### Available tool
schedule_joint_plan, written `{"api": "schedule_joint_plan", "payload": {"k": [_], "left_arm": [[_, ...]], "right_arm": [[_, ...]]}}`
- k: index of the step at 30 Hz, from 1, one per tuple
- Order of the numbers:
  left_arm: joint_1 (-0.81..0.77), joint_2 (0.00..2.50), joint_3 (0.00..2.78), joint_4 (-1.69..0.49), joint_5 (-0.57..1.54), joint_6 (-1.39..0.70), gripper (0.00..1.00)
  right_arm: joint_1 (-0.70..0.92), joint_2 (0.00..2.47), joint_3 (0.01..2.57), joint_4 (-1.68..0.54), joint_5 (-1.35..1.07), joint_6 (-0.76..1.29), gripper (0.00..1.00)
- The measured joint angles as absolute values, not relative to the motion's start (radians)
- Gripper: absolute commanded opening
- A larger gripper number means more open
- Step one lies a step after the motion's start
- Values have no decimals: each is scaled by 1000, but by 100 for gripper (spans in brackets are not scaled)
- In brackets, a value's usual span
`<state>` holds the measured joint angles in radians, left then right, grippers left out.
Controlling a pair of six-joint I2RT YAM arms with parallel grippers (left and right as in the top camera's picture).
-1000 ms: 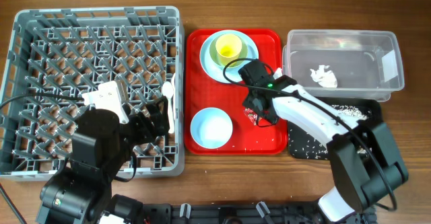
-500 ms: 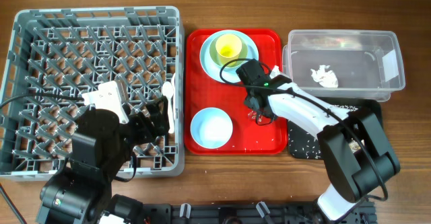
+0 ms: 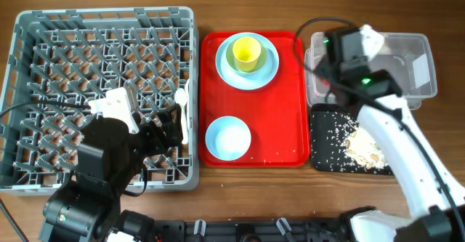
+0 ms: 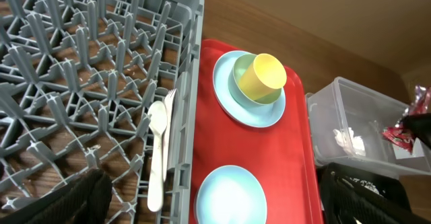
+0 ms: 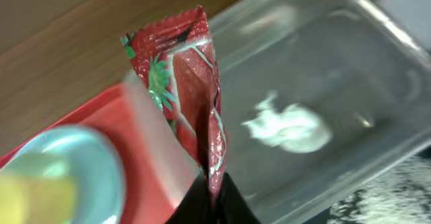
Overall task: Sort waste into correct bins and load items into the dishwasher rack
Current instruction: 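Carry the wrapper right and drop it into the clear bin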
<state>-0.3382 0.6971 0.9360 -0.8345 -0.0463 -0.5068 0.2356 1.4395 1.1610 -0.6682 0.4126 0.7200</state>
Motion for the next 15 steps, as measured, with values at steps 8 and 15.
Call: {"api": "schedule_joint_plan", "payload": {"k": [8,15], "left_arm": [[-338,697,936,-834,-46,-507,100],[-338,697,936,-834,-46,-507,100]], "right_arm": [[104,1548,1160,-620,416,588,100],[76,1432,1159,-635,425,477,100]]}}
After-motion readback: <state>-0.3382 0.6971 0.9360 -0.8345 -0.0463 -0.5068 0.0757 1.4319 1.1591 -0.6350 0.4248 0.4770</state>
